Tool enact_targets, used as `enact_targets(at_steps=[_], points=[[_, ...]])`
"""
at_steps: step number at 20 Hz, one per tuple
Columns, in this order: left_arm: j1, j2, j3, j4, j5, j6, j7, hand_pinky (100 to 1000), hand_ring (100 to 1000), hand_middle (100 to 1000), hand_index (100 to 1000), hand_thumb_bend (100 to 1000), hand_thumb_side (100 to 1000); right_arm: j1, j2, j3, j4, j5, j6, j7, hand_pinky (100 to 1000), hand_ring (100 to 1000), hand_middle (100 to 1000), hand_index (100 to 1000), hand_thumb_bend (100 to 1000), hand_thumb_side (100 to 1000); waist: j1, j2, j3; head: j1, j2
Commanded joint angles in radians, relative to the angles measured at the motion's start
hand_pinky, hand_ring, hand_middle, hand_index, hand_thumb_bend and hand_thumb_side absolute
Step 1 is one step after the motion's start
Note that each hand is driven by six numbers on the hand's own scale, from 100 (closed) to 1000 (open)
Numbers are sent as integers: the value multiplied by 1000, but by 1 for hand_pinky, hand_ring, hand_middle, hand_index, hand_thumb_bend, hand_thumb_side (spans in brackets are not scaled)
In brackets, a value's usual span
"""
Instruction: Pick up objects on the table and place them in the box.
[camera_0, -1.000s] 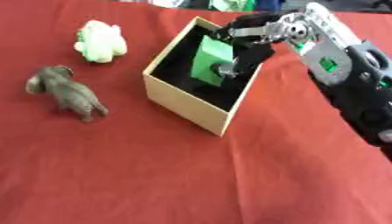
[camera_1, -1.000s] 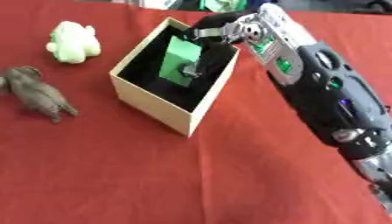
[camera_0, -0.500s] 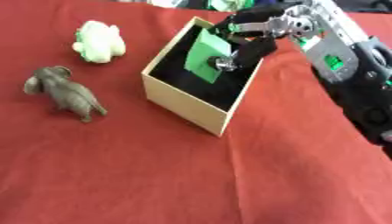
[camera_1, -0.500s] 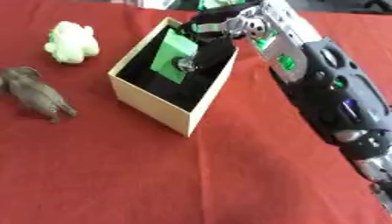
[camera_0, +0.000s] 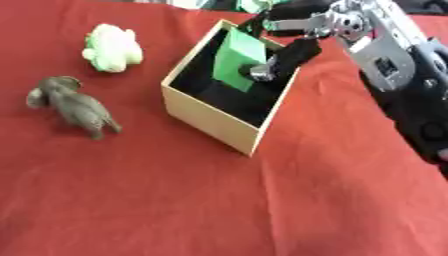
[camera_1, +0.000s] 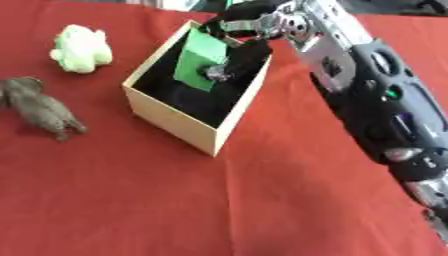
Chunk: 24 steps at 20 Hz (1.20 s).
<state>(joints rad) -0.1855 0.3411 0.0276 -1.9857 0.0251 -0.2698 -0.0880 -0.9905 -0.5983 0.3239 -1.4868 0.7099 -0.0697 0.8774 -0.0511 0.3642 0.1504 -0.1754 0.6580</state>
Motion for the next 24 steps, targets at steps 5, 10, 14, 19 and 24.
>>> enact_targets(at_steps=[5, 10, 14, 19, 24], points=[[-7, 7, -1, -14, 7, 4, -11, 630, 595, 553, 729, 103, 804, -18, -34, 3, 3, 4, -28, -7, 884, 916, 783, 1000, 314, 787, 1, -24, 0, -1, -5], [-9, 10, 0, -14, 9, 3, -13, 630, 595, 553, 728, 100, 800, -14, -34, -18, -16, -1, -10, -31, 874, 902, 767, 1000, 209, 733, 3, -25, -1, 2, -6], [-18, 32, 1, -14, 1, -6, -10, 632, 599, 558, 732, 100, 785, -2, -52, -61, -93, -24, 21, -64, 864, 889, 753, 1000, 133, 693, 10, -27, -5, 7, -4], [-57, 143, 7, -14, -83, -30, 16, 637, 615, 580, 744, 100, 742, 31, -95, -136, -231, -60, 81, -121, 858, 875, 737, 1000, 100, 649, 20, -31, -16, 17, 4], [-111, 371, -3, -14, -332, -27, 38, 652, 677, 646, 776, 100, 721, 109, -143, -215, -367, -115, 153, -208, 850, 850, 706, 996, 100, 684, 31, -36, -29, 19, 18]])
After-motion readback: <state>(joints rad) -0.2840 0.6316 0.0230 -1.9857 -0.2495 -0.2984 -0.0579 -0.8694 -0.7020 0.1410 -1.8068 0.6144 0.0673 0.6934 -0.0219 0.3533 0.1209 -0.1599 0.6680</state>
